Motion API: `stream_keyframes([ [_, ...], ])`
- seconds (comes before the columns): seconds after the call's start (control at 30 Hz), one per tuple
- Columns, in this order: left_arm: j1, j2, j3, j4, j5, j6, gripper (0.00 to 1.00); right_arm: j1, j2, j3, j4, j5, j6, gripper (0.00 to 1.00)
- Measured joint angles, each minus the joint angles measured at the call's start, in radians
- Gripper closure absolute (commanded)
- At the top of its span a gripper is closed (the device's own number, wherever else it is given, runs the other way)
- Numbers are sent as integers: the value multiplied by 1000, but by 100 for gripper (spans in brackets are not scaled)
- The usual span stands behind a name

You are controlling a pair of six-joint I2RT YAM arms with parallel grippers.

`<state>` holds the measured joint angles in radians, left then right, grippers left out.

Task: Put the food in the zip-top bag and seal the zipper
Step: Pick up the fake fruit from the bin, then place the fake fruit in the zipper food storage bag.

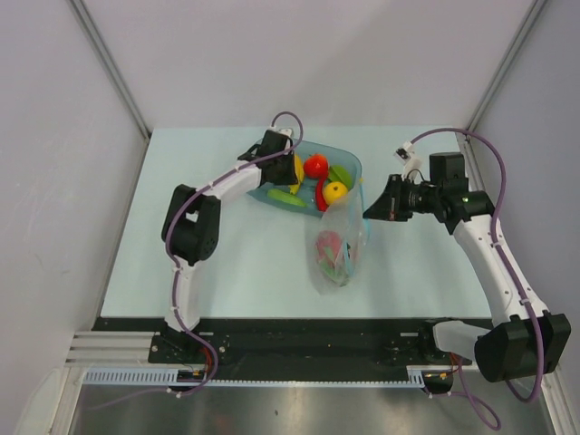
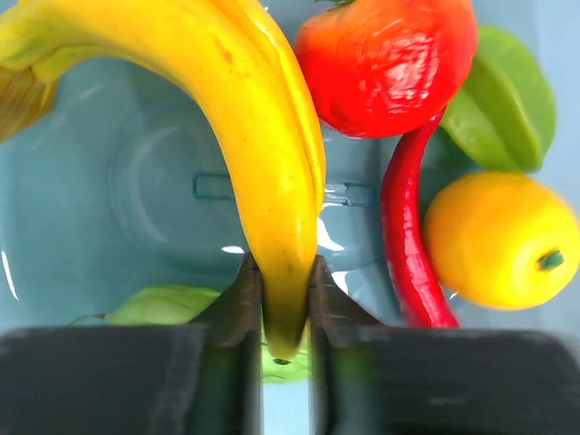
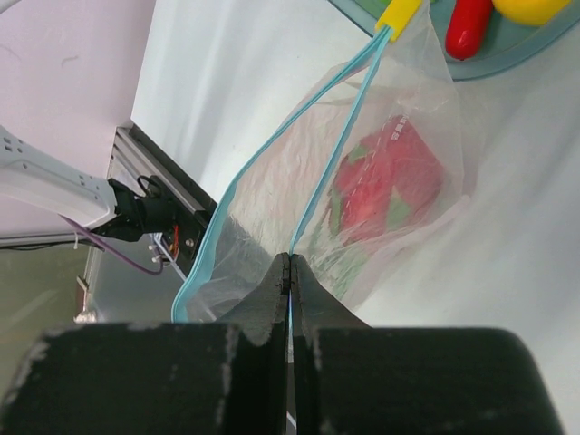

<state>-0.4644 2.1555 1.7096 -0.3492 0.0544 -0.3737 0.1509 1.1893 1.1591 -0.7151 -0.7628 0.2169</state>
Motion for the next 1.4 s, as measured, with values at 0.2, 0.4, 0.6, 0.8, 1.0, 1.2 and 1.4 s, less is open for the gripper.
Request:
stream_keyframes([
  [0.2,8,-147,-125,0,96,7,100,67,0,8,19,-4,-1,100],
  [0.4,28,-469,-238,-10,243,13,100,149,47,28,106,-6,19,100],
  [0.6,83,-739,-354,51,509,52,100,167,140,92,142,-11,35,100],
  [0.8,74,-967,-546,123,828,142,100,128,93,93,29,17,-13,100],
  [1.0,-87,-1011,-540,28,1028,364,100,114,45,92,-31,61,-31,100],
  [1.2,-182,-981,-527,-45,1165,441,100,114,22,92,-48,82,-30,100],
  [1.4,-186,-985,-645,183,1214,169,100,114,-26,74,-59,99,-31,100],
])
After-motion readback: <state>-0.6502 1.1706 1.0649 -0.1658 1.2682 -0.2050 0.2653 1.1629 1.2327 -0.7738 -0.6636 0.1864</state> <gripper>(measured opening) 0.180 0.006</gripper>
